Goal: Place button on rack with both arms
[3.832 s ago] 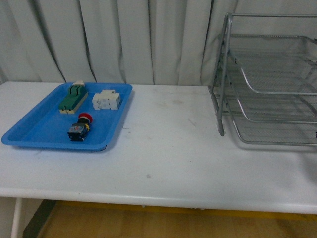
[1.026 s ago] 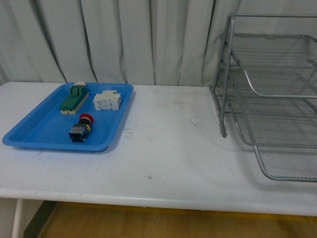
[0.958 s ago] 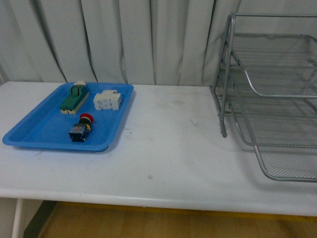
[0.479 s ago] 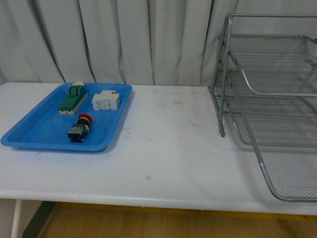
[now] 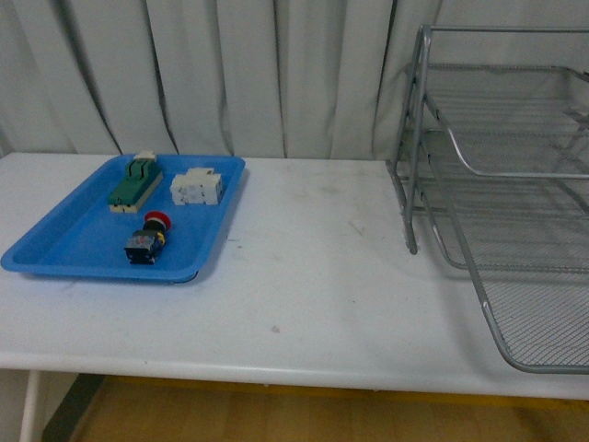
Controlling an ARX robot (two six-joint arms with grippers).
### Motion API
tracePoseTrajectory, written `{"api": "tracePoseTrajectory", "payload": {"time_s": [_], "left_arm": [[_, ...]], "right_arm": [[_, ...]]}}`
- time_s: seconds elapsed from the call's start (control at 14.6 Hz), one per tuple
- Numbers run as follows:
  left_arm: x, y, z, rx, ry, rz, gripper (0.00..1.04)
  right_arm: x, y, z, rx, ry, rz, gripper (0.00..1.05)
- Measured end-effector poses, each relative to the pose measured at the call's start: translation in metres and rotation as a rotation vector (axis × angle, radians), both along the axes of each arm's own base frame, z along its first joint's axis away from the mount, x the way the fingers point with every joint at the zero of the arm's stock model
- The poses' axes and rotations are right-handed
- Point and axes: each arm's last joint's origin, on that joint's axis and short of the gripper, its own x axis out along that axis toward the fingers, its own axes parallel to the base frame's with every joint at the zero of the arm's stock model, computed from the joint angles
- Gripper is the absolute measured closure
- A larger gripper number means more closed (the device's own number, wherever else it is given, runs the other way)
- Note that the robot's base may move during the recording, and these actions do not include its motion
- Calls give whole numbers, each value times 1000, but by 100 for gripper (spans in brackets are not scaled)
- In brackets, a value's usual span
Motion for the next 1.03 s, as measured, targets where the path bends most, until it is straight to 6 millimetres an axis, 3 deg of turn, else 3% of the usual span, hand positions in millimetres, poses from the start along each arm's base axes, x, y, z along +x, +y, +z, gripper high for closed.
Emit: {"api": "tracePoseTrajectory", "payload": {"time_s": [0.34,0.48,0.55,0.62,0.68,0.75,0.82,0.96,1.03], "left_arm": [[0,0,0,0,0,0,7],[0,0,0,0,-1,2,7],[0,0,0,0,0,-1,7],[0,0,0,0,0,0,7],[0,0,0,0,0,0,7],[0,0,0,0,-1,1,7],[0,0,0,0,0,0,7],[0,0,0,0,0,0,7],[0,0,0,0,0,0,7]], "right_arm": [[-43,5,-5,124,74,-22,6],[-47,4,16,53,26,-21,11],[-44,7,47,-238,-27,21,24],[-52,16,93,-622,-174,79,36],[-76,29,123,-972,-300,118,49],[-98,42,132,-1269,-329,132,64],[-106,52,122,-1410,-324,184,77],[-109,58,115,-1552,-337,192,102],[-109,63,115,-1579,-325,170,103]]}}
